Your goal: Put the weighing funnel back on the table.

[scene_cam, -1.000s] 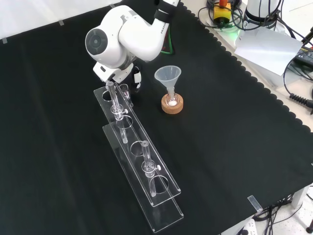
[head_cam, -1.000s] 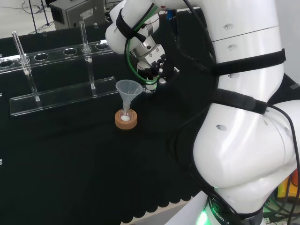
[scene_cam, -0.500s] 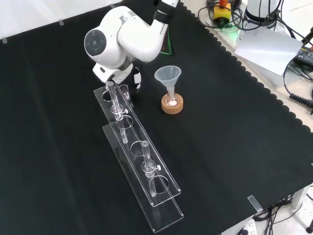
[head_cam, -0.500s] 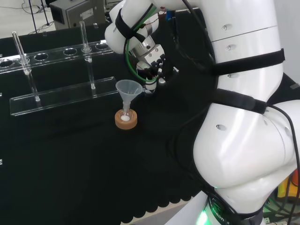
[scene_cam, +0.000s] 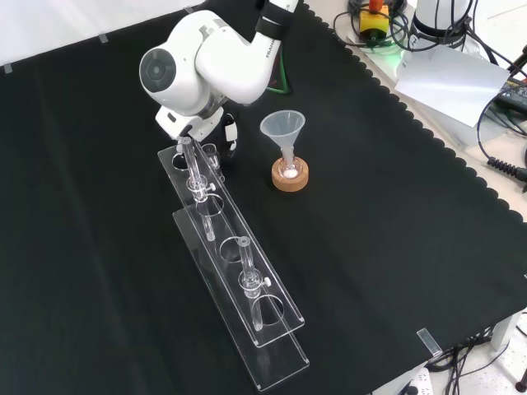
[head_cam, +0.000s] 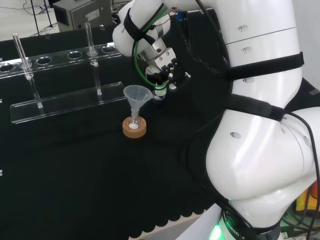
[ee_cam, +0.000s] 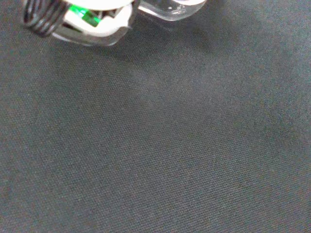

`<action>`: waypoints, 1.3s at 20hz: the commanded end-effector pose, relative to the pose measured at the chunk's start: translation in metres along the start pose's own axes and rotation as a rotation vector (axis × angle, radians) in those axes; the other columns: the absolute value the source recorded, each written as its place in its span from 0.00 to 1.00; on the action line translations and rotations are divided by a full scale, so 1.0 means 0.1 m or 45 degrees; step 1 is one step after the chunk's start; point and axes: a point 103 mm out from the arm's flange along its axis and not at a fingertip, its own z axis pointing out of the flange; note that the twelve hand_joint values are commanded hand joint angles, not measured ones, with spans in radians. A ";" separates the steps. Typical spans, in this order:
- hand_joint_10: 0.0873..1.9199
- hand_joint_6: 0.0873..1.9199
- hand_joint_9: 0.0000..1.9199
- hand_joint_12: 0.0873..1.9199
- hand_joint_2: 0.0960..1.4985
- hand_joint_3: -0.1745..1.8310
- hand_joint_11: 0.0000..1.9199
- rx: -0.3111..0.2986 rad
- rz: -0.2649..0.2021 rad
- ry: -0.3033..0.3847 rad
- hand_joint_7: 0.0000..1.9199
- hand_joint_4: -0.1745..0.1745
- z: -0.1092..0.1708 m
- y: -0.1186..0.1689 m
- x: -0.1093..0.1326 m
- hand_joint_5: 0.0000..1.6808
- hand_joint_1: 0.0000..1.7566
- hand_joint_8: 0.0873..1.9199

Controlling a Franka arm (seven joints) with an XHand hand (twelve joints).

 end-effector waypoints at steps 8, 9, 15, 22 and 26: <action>0.06 0.39 0.51 0.57 0.41 0.42 0.38 0.017 0.015 -0.022 0.29 0.48 -0.04 -0.08 0.01 0.40 0.53 0.31; 0.06 0.39 0.50 0.58 0.41 0.42 0.37 0.020 0.015 -0.023 0.28 0.49 -0.04 -0.09 0.01 0.40 0.52 0.31; 0.21 0.36 0.36 0.66 0.39 0.42 0.23 -0.006 0.032 -0.001 0.20 0.49 -0.11 -0.21 -0.05 0.32 0.50 0.33; 0.27 0.25 0.30 0.68 0.38 0.41 0.19 -0.047 0.073 0.041 0.17 0.43 -0.24 -0.45 -0.19 0.25 0.46 0.33; 0.28 0.18 0.30 0.67 0.38 0.41 0.19 -0.089 0.106 0.086 0.17 0.39 -0.32 -0.66 -0.28 0.23 0.46 0.33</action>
